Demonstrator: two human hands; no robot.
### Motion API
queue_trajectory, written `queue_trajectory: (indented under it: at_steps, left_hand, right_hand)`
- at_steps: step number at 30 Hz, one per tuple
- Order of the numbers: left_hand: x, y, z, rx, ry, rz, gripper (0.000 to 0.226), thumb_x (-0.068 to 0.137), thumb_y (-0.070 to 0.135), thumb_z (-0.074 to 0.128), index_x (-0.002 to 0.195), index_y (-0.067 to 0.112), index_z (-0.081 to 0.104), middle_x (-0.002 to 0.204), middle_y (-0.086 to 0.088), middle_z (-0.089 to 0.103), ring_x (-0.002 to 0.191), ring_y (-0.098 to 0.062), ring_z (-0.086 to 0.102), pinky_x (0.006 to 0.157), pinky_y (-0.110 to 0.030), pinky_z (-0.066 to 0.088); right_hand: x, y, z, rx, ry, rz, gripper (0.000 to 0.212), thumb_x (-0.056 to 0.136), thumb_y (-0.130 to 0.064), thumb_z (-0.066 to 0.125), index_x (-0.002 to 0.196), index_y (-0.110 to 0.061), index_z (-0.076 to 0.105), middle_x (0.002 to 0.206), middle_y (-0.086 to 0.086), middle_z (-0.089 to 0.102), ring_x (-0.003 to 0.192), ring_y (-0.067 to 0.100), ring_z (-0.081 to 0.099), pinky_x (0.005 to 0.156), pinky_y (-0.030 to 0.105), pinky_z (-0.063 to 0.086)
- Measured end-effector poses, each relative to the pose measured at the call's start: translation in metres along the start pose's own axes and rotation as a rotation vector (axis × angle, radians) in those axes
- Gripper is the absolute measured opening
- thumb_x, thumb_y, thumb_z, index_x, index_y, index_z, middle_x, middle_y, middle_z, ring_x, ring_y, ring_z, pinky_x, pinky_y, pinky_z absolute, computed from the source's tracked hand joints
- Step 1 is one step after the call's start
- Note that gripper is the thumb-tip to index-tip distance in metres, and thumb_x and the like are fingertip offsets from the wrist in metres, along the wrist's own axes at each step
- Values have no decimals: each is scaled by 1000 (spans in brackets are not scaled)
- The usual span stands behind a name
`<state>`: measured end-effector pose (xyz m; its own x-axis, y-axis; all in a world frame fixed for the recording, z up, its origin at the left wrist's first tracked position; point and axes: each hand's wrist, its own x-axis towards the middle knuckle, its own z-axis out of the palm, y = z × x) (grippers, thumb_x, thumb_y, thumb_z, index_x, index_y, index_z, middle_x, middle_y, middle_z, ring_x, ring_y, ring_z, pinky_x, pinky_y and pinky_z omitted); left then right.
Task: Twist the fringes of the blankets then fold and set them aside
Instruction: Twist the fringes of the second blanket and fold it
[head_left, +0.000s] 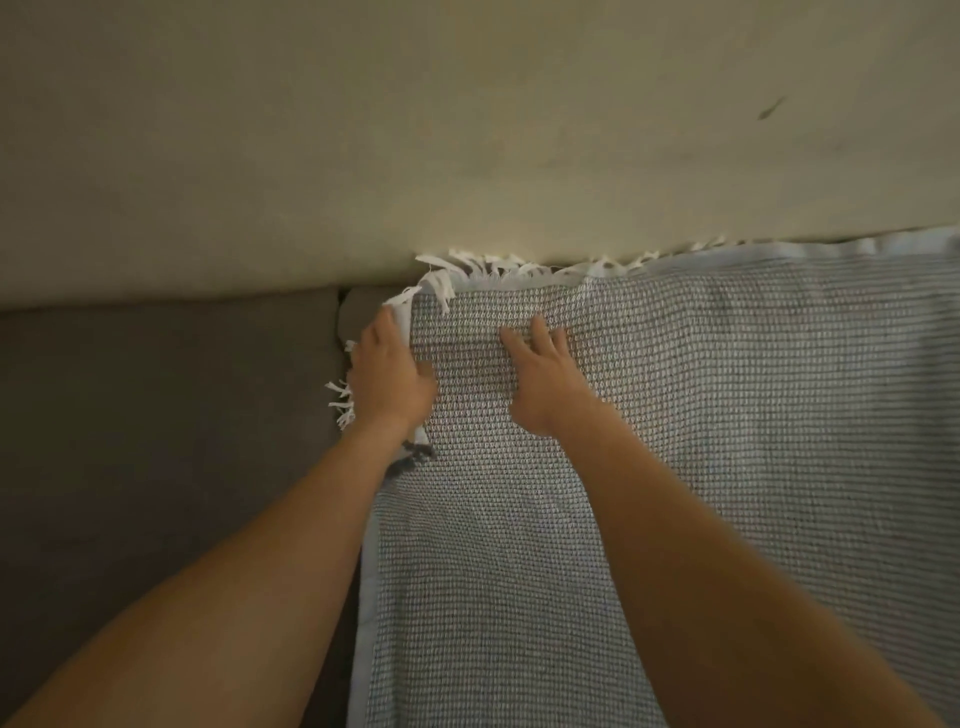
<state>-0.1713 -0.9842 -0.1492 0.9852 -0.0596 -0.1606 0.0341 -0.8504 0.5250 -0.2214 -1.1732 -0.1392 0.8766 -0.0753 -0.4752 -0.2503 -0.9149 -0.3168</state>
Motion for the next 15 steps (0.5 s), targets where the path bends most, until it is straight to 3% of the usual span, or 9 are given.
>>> queue_trajectory:
  at_steps: [3, 6, 9, 10, 12, 13, 15]
  left_hand:
    - [-6, 7, 7, 62, 22, 27, 52, 93, 5, 65, 141, 3, 44, 128, -20, 61, 118, -42, 58, 94, -55, 51]
    - [-26, 13, 13, -33, -61, 59, 30, 97, 6, 61, 125, 1, 52, 112, -16, 63, 101, -35, 61, 81, -43, 47]
    - [-55, 16, 12, -64, -136, 102, 17, 102, 10, 53, 113, 5, 65, 97, -8, 64, 87, -27, 62, 72, -36, 44]
    - [-66, 17, 10, -49, -186, 121, 18, 101, 9, 52, 110, 7, 67, 94, -9, 66, 83, -28, 64, 70, -37, 47]
    - [-93, 19, -1, -43, -275, 119, 18, 98, 6, 52, 104, 7, 69, 89, -9, 67, 78, -28, 65, 65, -33, 49]
    - [-106, 23, -8, -48, -314, 102, 16, 96, 6, 53, 102, 8, 68, 86, -6, 67, 76, -25, 64, 62, -29, 47]
    - [-133, 33, -26, -22, -364, 114, 13, 90, 10, 60, 101, 11, 66, 83, 1, 65, 73, -20, 63, 58, -28, 47]
  right_hand:
    - [1, 8, 4, 33, -8, -28, 108, 90, -1, 64, 167, -38, -2, 174, 8, -20, 158, 42, -16, 122, 56, 3]
    - [-4, 8, -4, 53, -40, -13, 108, 88, -2, 65, 167, -36, 0, 174, 8, -17, 159, 39, -14, 123, 57, 7]
    - [-20, 3, -10, 19, -85, 6, 117, 85, -11, 76, 167, -26, -6, 174, 18, 0, 159, 43, 10, 125, 58, 22]
    - [-28, 1, -10, 35, -104, 11, 122, 85, -13, 78, 166, -25, -13, 170, 24, 18, 153, 46, 31, 122, 59, 34]
    - [-56, -5, -6, 77, -110, 8, 130, 86, -9, 77, 160, -35, -27, 135, 27, 61, 108, 39, 71, 98, 53, 60]
    - [-70, -7, -3, 70, -86, -1, 132, 86, -6, 75, 157, -42, -31, 119, 21, 68, 89, 31, 73, 86, 48, 64]
    - [-103, -12, -4, -25, 21, -45, 129, 86, -1, 73, 157, -50, -24, 127, 21, 59, 87, 28, 69, 81, 47, 63]
